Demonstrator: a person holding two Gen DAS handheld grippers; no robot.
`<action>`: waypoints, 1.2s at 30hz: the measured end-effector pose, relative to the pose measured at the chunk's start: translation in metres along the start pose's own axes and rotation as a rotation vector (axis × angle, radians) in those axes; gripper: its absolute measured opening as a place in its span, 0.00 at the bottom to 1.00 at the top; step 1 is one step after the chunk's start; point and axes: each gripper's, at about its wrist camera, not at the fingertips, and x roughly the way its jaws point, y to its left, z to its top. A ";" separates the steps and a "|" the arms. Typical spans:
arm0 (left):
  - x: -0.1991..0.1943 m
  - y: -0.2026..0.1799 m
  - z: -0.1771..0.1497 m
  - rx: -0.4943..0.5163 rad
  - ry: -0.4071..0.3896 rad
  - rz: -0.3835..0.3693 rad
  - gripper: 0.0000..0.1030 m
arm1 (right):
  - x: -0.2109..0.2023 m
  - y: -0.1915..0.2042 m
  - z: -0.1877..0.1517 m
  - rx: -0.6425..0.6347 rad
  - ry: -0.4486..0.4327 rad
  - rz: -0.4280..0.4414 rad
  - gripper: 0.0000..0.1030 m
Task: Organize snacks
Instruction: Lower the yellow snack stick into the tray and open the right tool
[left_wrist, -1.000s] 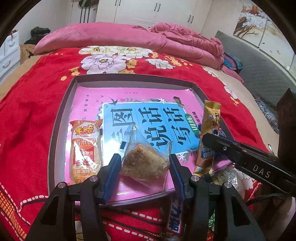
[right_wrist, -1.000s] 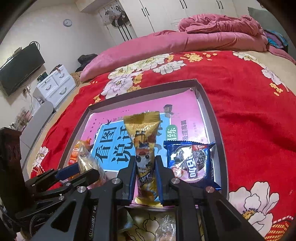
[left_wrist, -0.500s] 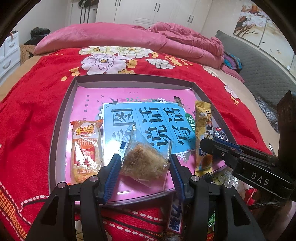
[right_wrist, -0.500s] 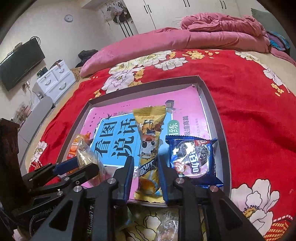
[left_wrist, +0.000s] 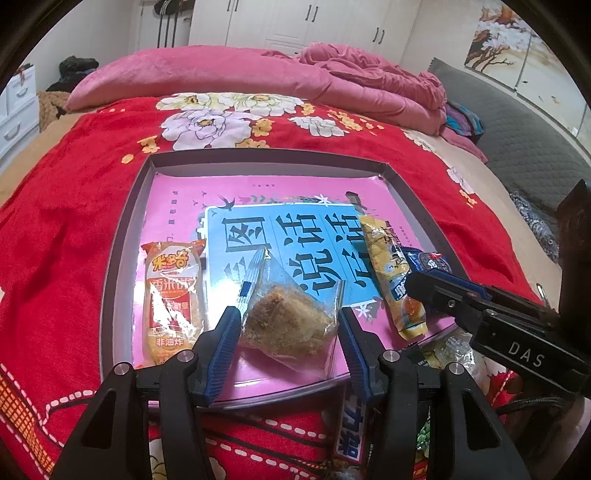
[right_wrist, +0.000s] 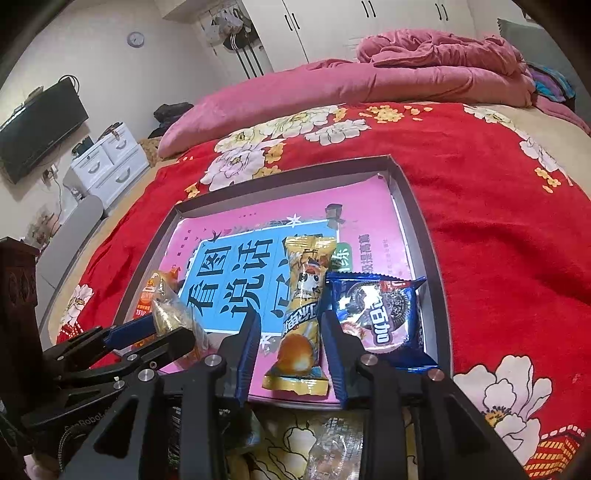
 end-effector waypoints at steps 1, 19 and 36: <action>0.000 0.000 0.000 0.000 -0.001 0.000 0.54 | -0.001 0.000 0.000 0.001 -0.003 0.000 0.33; -0.012 0.006 0.005 -0.020 -0.045 -0.008 0.64 | -0.013 -0.002 0.004 0.003 -0.057 0.001 0.41; -0.028 0.010 0.008 -0.015 -0.106 0.029 0.70 | -0.023 -0.003 0.008 0.003 -0.110 -0.003 0.49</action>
